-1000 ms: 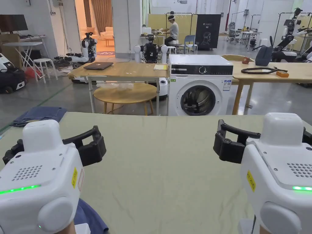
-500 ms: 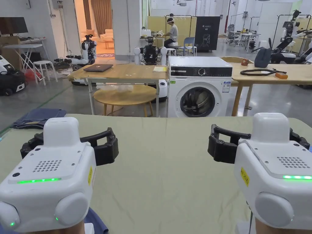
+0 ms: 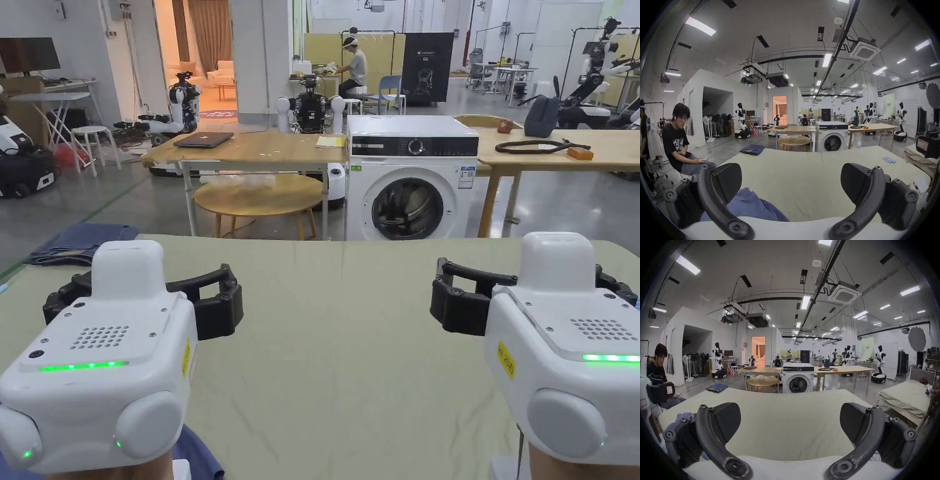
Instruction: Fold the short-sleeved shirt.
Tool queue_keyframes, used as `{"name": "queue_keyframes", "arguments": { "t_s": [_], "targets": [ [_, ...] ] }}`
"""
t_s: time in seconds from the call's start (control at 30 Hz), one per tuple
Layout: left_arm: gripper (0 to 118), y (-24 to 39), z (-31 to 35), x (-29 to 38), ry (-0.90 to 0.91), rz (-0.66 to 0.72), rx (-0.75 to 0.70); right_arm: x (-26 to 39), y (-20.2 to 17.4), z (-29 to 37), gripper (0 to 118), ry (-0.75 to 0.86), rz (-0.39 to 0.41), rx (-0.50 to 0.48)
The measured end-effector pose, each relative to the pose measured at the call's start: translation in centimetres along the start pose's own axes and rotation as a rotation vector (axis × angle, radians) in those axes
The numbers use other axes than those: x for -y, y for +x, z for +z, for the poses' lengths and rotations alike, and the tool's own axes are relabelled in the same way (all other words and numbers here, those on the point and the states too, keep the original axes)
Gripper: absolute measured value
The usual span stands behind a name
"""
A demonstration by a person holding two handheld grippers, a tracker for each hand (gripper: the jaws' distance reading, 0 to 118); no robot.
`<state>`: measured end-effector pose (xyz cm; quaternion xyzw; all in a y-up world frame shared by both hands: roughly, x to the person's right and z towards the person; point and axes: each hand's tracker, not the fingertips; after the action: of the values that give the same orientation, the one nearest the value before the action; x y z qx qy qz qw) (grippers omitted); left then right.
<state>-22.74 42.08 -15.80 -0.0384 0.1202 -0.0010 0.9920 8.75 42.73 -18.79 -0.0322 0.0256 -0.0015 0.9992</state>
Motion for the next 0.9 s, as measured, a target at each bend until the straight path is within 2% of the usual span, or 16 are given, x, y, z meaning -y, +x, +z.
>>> {"name": "queue_keyframes", "arguments": {
  "t_s": [0.47,0.5,0.53,0.57,0.6,0.63,0.67,0.7,0.77,0.9],
  "targets": [
    [118,-0.1,0.0,0.3,-0.012,0.010,0.013,-0.1,0.2,0.2,118,0.012,0.001,0.028],
    [112,-0.2,0.0,0.3,-0.014,0.018,0.023,-0.2,0.4,0.3,118,0.003,-0.017,0.009],
    [87,-0.3,0.2,0.3,0.001,0.030,0.056,-0.3,0.6,0.4,106,-0.012,-0.051,-0.015],
    [27,-0.5,0.4,0.4,0.023,0.038,0.075,-0.4,0.8,0.5,66,-0.013,-0.062,-0.019],
    [0,-0.3,0.1,0.4,0.003,0.030,0.038,-0.3,0.8,0.5,0,0.001,-0.043,0.005],
    [0,0.2,0.4,0.8,0.027,-0.010,-0.039,-0.7,0.6,0.5,0,0.032,0.027,0.070],
    [0,0.4,0.4,0.8,0.018,-0.039,-0.020,-1.4,0.6,0.8,0,0.025,0.055,0.098],
    [0,0.4,0.1,0.8,-0.004,-0.018,0.054,-2.2,1.0,0.7,0,-0.003,0.029,0.030],
    [0,0.5,-0.2,1.0,0.007,-0.002,0.024,-0.2,1.4,0.3,0,-0.007,-0.052,0.013],
    [0,0.2,-0.3,1.1,0.010,0.006,0.028,-0.1,0.8,0.2,0,0.006,-0.002,0.052]
  ]
}}
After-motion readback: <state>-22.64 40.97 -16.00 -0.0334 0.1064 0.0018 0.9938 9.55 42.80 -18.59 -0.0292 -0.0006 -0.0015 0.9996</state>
